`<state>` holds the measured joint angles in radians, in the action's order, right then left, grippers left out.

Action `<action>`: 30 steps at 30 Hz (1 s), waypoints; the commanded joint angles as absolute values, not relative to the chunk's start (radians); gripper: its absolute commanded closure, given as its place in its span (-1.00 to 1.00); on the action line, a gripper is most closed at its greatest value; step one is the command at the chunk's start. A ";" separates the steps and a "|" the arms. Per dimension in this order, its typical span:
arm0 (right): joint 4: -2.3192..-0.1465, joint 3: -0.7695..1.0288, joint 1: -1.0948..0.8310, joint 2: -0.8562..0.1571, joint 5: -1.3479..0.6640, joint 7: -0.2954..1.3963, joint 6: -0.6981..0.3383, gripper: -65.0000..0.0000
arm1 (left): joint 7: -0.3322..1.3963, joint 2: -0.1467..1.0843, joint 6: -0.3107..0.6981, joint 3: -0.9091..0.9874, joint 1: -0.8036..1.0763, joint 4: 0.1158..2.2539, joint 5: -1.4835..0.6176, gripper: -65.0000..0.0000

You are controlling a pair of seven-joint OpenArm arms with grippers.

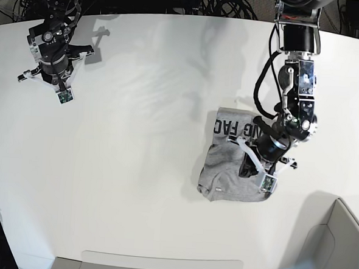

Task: Fold the T-shirt properly
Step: 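Drag the folded shirt with the left gripper toward the table corner, then press the bundle flat with the left gripper and release it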

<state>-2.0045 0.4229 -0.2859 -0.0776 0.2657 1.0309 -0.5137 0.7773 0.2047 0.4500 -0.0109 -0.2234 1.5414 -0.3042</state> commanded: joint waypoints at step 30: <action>-2.020 0.424 -0.286 -0.090 0.272 1.017 -0.526 1.00 | 0.512 0.395 0.460 -0.004 -0.289 0.909 -0.312 1.00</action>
